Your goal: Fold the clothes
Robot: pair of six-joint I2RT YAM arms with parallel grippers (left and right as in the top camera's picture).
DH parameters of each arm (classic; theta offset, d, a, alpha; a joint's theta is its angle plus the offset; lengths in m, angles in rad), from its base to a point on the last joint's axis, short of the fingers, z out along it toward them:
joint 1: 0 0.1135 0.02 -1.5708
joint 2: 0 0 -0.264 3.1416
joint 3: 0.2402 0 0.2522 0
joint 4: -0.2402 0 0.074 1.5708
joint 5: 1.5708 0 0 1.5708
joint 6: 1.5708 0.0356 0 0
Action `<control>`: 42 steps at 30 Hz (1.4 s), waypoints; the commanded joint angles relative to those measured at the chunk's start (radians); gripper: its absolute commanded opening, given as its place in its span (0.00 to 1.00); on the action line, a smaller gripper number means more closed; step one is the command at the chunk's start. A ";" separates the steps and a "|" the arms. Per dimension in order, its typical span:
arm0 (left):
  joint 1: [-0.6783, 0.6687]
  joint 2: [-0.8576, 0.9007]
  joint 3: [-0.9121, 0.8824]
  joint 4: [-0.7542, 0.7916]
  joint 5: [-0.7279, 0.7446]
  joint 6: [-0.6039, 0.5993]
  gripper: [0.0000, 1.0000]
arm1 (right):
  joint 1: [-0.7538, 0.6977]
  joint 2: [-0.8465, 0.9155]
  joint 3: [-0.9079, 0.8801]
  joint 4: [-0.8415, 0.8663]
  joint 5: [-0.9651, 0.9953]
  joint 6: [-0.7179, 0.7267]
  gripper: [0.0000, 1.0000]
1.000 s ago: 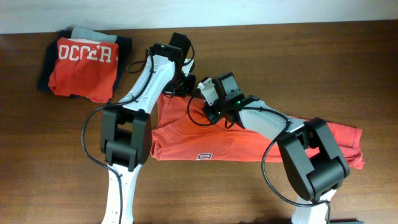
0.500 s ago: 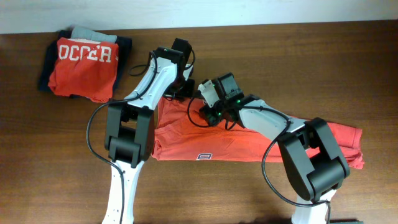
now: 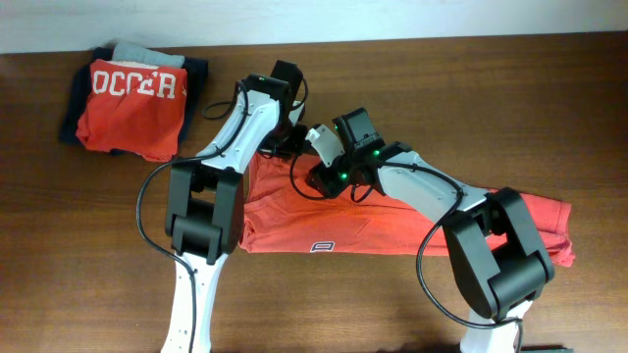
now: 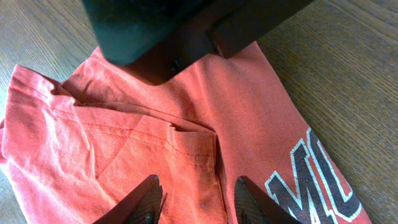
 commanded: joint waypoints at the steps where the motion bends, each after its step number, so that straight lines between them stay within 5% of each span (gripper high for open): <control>1: 0.010 0.014 -0.008 0.000 -0.018 0.002 0.05 | 0.006 -0.005 0.020 0.008 -0.037 -0.014 0.43; 21: 0.011 0.014 -0.008 -0.001 -0.018 0.002 0.06 | 0.006 0.105 0.019 0.072 -0.056 -0.014 0.43; 26: 0.017 0.014 -0.008 -0.001 -0.018 0.002 0.06 | 0.005 0.093 0.027 0.068 -0.057 -0.014 0.04; 42: 0.028 0.014 -0.008 0.000 -0.018 0.002 0.07 | 0.006 0.007 0.049 -0.337 -0.197 0.018 0.04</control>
